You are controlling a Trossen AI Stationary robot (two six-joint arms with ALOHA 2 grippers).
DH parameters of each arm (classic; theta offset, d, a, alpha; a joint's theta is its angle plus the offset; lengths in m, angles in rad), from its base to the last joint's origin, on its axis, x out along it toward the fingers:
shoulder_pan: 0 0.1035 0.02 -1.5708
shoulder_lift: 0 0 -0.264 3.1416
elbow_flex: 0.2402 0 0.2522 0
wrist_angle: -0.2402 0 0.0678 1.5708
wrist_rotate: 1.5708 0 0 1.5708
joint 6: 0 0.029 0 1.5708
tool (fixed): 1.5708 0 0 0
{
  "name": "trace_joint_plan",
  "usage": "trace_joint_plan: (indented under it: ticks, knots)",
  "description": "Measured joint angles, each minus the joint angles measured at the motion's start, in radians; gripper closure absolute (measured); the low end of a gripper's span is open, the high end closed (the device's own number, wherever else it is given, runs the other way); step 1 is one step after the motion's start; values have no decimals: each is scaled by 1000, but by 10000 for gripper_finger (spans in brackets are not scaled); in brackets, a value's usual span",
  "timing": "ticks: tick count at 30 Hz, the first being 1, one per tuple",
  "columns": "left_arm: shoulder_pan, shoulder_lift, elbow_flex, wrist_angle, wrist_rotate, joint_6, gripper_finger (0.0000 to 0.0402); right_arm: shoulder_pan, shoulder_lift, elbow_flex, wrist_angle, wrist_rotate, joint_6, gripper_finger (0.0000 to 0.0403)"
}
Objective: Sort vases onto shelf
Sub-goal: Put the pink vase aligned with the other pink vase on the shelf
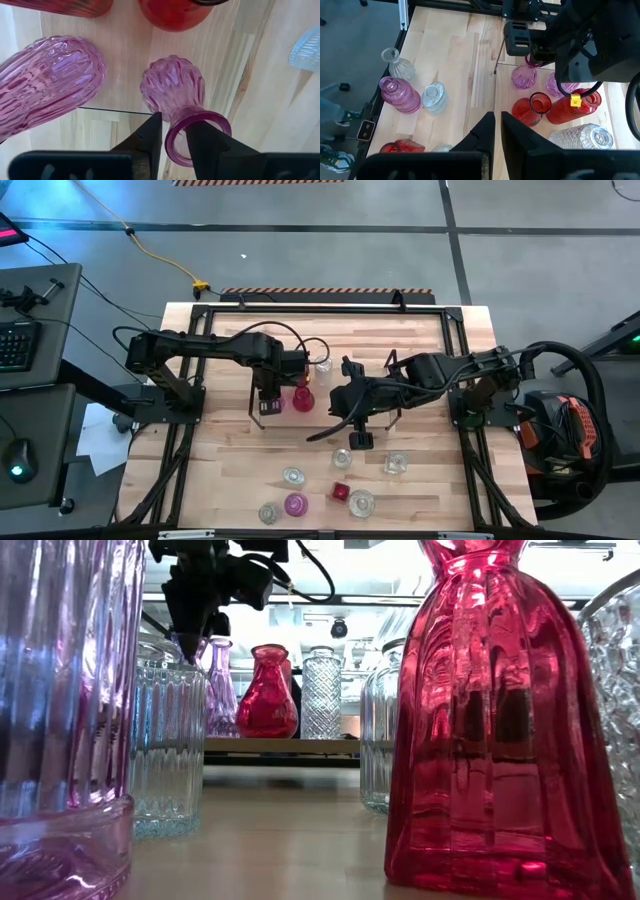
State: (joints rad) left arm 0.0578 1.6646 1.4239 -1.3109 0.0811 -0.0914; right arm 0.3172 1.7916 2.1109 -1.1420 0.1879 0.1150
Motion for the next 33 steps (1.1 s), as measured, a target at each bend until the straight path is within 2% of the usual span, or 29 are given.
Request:
trace_joint_plan:
  ticks: [9, 18, 26, 33]
  knots:
    - [0, 0, 9, -9, -7, -2, 294, 0, 0, 0, 0, 0, 8, 386]
    - [1, 0, 112, -31, -54, -2, 291, 0, 0, 0, 1, 0, 14, 386]
    - [-2, 0, 149, -109, -72, -18, 291, 15, 0, 0, 2, 0, 19, 386]
    - [-63, -3, 257, -144, -72, -97, 291, 26, 0, 0, 2, 0, 28, 386]
